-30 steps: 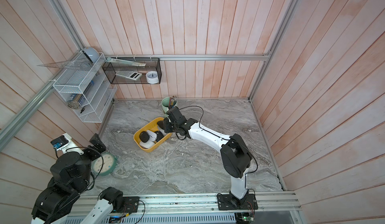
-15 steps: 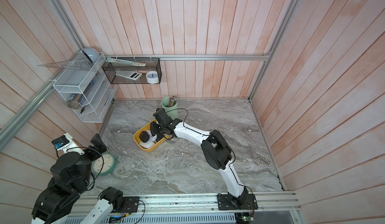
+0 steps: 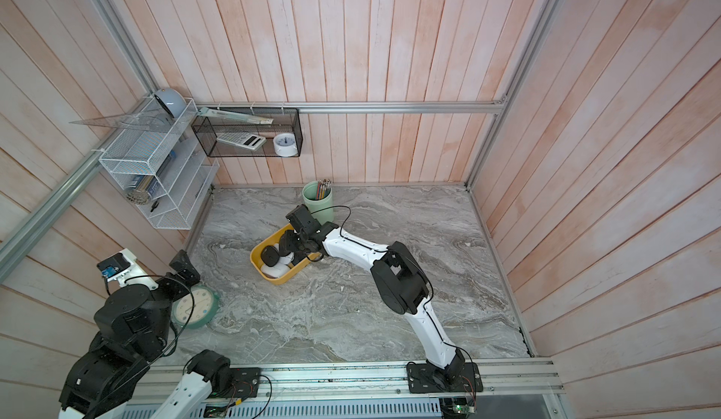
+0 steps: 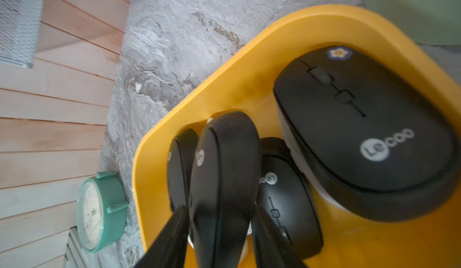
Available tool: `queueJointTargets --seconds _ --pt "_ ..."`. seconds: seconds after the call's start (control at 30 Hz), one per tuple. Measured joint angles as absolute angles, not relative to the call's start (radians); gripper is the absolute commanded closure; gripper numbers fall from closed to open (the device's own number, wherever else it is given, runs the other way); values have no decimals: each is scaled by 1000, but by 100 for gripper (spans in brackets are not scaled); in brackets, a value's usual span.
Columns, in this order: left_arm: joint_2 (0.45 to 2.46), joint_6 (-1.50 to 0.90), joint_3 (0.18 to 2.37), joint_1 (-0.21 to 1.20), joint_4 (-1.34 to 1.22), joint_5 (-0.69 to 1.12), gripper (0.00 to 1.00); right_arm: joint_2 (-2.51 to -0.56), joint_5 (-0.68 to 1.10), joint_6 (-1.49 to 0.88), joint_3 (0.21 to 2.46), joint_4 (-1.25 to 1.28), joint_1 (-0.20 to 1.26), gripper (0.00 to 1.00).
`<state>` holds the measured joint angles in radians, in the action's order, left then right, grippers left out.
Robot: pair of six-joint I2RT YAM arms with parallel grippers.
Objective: Put the mouse in the storage box
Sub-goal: Place the mouse in the storage box.
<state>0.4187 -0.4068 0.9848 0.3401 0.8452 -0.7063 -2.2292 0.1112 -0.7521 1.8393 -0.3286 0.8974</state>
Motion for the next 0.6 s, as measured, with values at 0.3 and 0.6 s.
queueJointTargets --seconds 0.3,0.6 --pt "429 -406 984 338 844 -703 0 -2229 48 -723 1839 -385 894 37" --pt "451 -403 982 326 838 -688 0 -2040 -45 -623 1687 -418 897 33"
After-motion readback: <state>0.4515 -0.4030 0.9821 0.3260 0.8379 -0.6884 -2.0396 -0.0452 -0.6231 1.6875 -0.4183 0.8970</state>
